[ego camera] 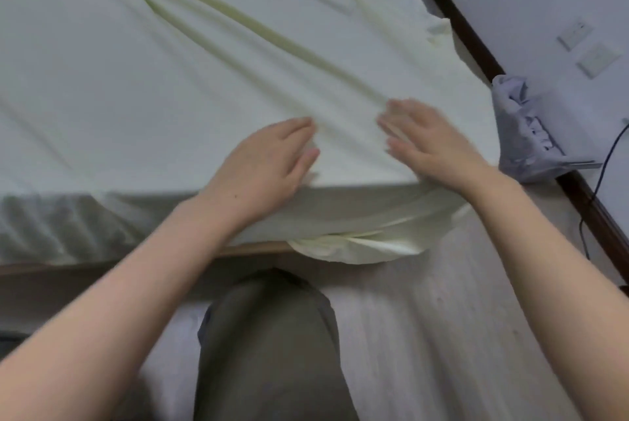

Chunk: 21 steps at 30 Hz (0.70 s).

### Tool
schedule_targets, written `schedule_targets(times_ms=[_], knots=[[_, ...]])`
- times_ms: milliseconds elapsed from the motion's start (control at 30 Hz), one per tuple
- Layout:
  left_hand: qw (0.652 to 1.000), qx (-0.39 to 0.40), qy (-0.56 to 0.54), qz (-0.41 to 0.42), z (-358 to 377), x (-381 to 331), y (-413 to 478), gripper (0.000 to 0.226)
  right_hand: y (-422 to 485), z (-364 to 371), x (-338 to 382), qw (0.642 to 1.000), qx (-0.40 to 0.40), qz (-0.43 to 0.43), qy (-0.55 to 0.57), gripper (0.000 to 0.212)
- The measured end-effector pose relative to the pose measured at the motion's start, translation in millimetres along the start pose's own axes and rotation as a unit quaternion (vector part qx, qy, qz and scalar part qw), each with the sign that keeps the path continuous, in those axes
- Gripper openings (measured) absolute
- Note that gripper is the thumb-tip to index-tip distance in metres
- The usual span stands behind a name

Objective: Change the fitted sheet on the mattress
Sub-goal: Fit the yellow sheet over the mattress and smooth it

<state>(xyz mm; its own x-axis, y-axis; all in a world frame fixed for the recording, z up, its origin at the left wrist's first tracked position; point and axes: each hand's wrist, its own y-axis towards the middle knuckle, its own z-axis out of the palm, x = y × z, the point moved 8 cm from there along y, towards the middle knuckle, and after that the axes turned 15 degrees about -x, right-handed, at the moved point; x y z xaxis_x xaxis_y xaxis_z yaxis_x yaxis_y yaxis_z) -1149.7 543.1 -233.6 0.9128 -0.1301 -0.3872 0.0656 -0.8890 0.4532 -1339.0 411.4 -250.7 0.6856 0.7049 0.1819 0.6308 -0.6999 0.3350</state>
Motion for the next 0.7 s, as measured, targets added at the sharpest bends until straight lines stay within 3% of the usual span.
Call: schedule_targets(times_ms=[33,100,200,300,700], knots=[[0.996,0.077,0.037,-0.032,17.9,20.3,8.7,0.054,7.3,22.2,-2.4,0.997,0.077,-0.007,-0.028,0.051],[0.98,0.168,0.095,-0.054,49.2,47.9,14.2,0.063,17.1,43.9,-1.9,0.992,0.104,-0.037,-0.053,0.052],[0.983,0.146,0.109,-0.032,62.2,53.5,21.4,0.067,37.6,44.3,-4.0,0.993,0.073,-0.056,-0.07,0.052],[0.985,0.129,0.104,-0.04,59.6,55.0,23.7,0.068,60.4,52.9,-5.6,0.988,0.103,-0.078,-0.086,0.054],[0.973,0.18,0.121,-0.073,60.4,57.0,25.7,0.067,67.2,61.0,-9.1,0.985,0.142,-0.085,-0.039,0.056]])
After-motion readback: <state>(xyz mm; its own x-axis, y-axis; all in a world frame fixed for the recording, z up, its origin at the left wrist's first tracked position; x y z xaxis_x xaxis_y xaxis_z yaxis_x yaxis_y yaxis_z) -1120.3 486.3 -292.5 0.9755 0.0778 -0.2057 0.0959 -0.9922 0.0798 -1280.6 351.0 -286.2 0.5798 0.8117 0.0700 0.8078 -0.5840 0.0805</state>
